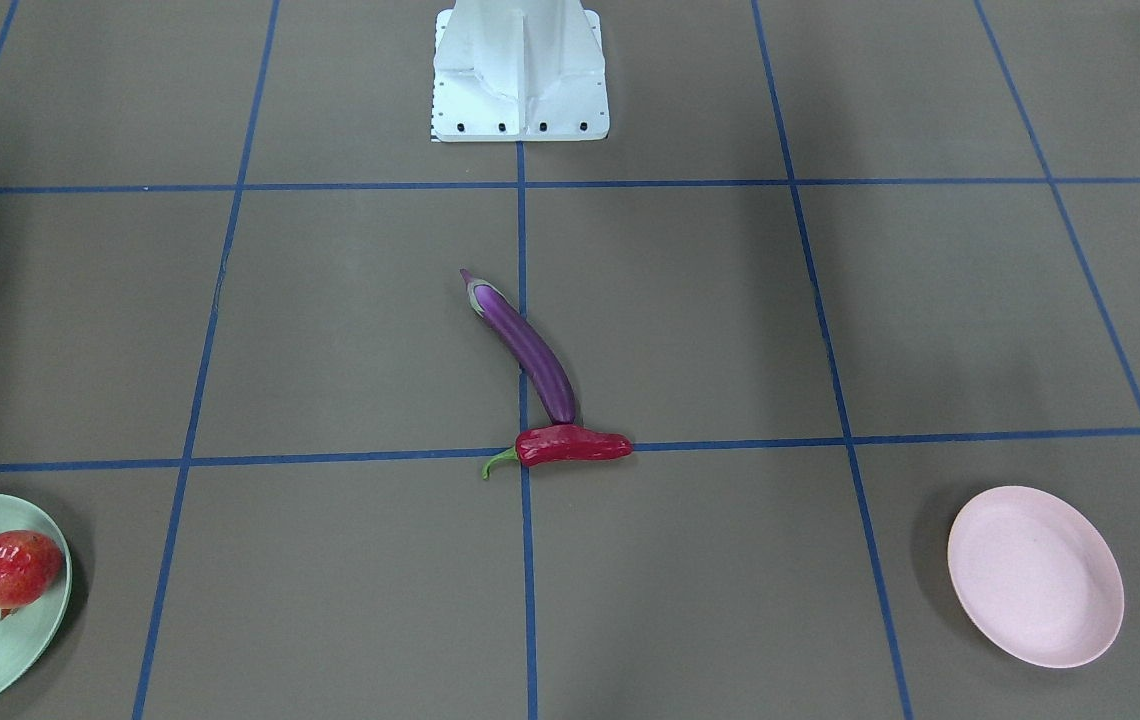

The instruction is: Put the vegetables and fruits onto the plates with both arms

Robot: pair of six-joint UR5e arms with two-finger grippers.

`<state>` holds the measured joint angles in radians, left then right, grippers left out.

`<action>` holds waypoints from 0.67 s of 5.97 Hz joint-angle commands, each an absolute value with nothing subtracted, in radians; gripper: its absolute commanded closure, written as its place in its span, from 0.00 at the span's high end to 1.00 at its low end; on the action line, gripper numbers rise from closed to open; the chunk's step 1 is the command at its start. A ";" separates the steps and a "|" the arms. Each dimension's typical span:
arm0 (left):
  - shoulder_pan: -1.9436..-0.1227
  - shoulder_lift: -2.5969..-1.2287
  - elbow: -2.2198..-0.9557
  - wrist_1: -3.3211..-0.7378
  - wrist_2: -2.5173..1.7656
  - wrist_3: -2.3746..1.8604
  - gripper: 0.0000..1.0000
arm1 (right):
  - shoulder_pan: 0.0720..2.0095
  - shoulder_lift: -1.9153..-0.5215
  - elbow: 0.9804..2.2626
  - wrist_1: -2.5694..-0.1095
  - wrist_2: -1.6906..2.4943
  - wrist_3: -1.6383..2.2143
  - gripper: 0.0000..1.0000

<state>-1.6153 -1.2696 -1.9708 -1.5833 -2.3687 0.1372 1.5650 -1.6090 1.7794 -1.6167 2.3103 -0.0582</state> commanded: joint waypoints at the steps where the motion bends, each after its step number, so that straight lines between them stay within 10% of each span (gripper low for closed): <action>1: -1.612 -1.374 -1.950 -1.687 -2.367 0.083 1.00 | 1.595 -1.698 1.838 -1.621 2.307 -0.081 1.00; 4: -1.366 -1.584 -1.948 -1.678 -2.337 -0.354 1.00 | 1.595 -1.697 1.838 -1.621 2.312 -0.080 1.00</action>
